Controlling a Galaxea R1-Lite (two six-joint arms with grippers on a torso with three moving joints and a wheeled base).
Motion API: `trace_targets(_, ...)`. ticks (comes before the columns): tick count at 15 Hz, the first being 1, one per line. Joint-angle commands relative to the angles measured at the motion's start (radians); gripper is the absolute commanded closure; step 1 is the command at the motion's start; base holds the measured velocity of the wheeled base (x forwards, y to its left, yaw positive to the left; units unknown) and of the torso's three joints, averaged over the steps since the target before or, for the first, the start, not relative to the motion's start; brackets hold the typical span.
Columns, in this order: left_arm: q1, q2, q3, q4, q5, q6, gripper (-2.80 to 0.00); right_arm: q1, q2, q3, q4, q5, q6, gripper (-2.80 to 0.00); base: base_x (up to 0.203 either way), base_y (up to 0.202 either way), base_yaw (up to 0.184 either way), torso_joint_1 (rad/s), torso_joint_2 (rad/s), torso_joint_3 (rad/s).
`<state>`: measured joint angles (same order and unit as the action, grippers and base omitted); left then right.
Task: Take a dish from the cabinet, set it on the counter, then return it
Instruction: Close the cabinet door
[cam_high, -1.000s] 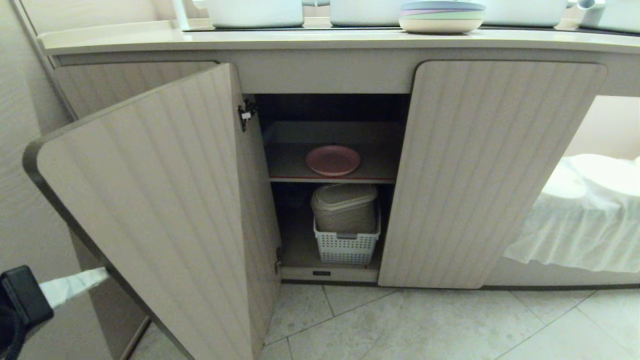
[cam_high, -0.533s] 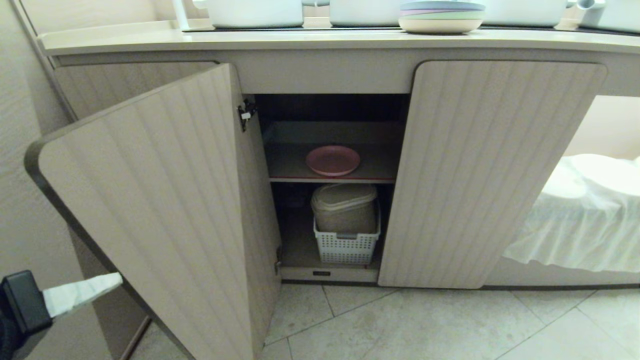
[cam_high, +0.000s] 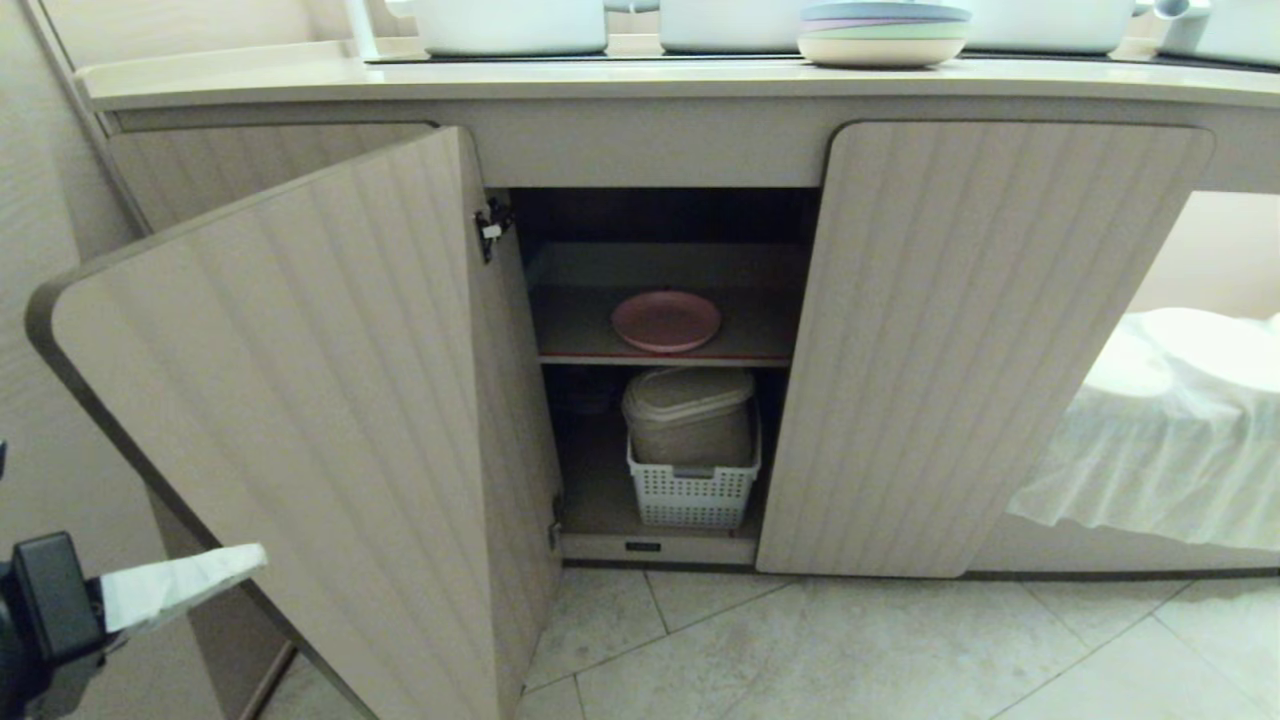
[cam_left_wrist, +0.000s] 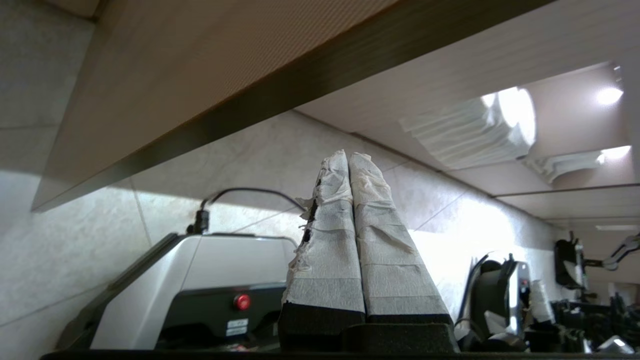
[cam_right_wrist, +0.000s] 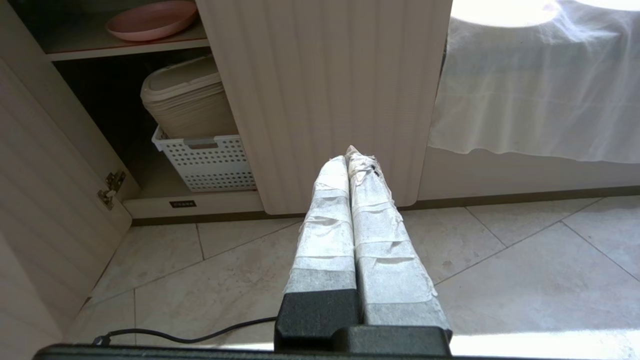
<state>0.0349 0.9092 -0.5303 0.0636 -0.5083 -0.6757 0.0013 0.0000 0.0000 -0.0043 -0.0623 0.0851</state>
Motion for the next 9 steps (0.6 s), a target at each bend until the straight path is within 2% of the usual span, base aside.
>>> trace_targets(1, 0.000, -0.051, -0.010, 0.046, -0.002, -0.007, 0.00, 0.000, 0.000, 0.000, 0.000, -0.001, 0.001, 0.00, 0.000, 0.000, 0.000, 0.000, 0.00, 0.000)
trace_targets(3, 0.001, -0.131, -0.026, 0.158, 0.004, -0.002, 0.00, 0.000, 0.000, 0.000, 0.000, -0.001, 0.002, 0.00, 0.000, 0.000, 0.000, 0.000, 0.00, 0.000)
trace_targets(4, 0.001, -0.163, -0.032, 0.206, 0.033, 0.001, 0.00, 0.000, 0.000, 0.000, -0.001, -0.001, 0.001, 0.00, 0.000, 0.000, 0.000, 0.000, 0.00, 0.000)
trace_targets(7, 0.001, -0.188, -0.066, 0.303, 0.207, 0.002, 0.00, 0.000, 0.000, 0.000, 0.000, -0.001, 0.001, 0.00, 0.000, 0.000, 0.000, 0.000, 0.00, 0.000)
trace_targets(9, 0.001, -0.191, -0.071, 0.301, 0.309, 0.002, 0.00, 0.000, 0.000, 0.000, 0.000, -0.001, 0.001, 0.00, 0.000, 0.000, 0.000, 0.000, 0.00, 0.000)
